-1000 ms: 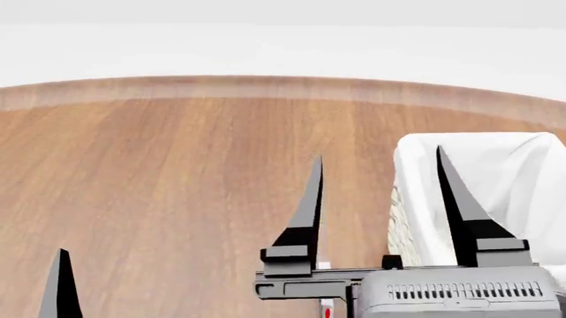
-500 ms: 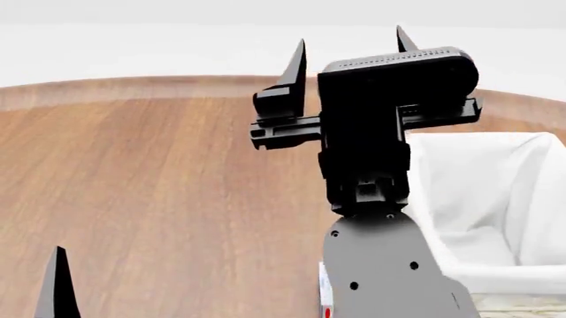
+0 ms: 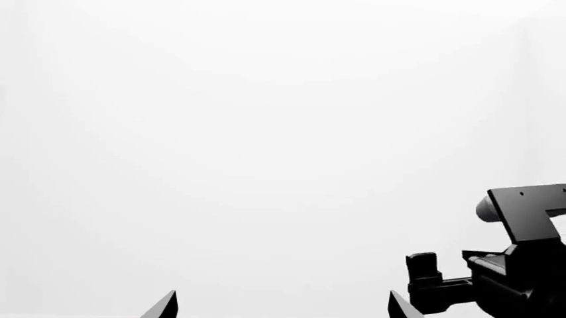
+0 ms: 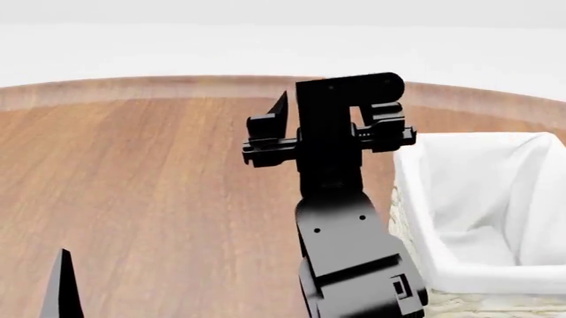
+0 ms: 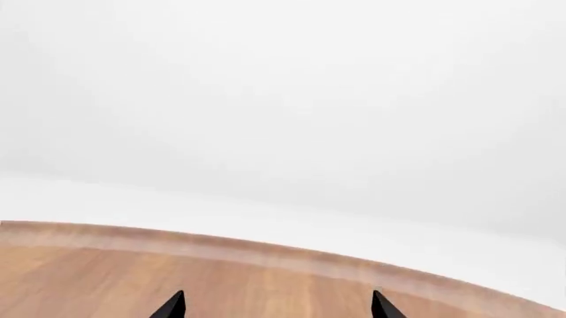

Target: Pick up the cream cheese box, and put it in the basket.

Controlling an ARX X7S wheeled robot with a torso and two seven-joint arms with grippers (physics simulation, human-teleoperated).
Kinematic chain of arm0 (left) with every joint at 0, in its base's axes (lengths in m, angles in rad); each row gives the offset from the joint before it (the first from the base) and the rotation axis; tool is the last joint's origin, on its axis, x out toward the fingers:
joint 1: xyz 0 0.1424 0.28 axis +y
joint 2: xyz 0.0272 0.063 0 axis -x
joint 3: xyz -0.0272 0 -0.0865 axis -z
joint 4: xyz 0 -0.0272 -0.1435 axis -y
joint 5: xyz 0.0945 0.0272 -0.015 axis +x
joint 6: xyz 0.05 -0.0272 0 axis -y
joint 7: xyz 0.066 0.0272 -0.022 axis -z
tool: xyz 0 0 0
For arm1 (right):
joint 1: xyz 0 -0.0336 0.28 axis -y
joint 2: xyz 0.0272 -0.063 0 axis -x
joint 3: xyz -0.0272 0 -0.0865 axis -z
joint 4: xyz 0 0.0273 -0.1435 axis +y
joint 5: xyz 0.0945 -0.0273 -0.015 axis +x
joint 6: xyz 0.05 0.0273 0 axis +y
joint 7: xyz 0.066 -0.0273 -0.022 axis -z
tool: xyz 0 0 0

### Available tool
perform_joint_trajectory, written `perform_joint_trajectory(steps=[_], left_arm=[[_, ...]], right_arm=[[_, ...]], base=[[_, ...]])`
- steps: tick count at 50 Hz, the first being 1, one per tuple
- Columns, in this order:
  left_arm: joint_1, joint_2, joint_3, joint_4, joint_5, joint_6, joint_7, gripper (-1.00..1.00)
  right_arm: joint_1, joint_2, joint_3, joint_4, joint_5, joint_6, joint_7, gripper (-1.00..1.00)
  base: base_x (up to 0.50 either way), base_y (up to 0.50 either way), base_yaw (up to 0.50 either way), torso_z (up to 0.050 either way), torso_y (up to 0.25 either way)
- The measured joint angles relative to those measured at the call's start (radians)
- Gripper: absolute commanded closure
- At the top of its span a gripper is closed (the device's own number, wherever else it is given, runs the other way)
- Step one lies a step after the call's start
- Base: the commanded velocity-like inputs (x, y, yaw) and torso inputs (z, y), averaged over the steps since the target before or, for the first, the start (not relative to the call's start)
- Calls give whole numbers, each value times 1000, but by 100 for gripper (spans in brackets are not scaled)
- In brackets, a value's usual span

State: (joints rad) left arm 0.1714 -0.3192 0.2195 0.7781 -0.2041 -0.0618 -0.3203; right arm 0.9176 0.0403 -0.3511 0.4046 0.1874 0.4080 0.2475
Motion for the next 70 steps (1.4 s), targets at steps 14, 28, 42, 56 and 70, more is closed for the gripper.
perform_joint_trajectory(steps=[14, 28, 42, 56, 70], left_arm=[[-2, -7, 9, -4, -1, 3, -6, -100], [-1, -13, 16, -6, -3, 7, -12, -100], [-2, -20, 22, -10, -10, 16, -14, -100], [0, -30, 26, -12, -22, 25, -13, -100], [1, -38, 30, -16, -28, 35, -14, -100]], right_arm=[[17, -23, -58, 242, 60, -128, 14, -100], [41, -34, -164, 494, 174, -280, 22, -100], [73, -38, -469, 744, 468, -456, 40, -100], [90, -39, -719, 838, 710, -545, 57, -100], [93, -40, -868, 874, 853, -585, 64, -100]], base=[[0, 0, 0, 0, 0], [0, 0, 0, 0, 0], [0, 0, 0, 0, 0], [0, 0, 0, 0, -54], [0, 0, 0, 0, -97]])
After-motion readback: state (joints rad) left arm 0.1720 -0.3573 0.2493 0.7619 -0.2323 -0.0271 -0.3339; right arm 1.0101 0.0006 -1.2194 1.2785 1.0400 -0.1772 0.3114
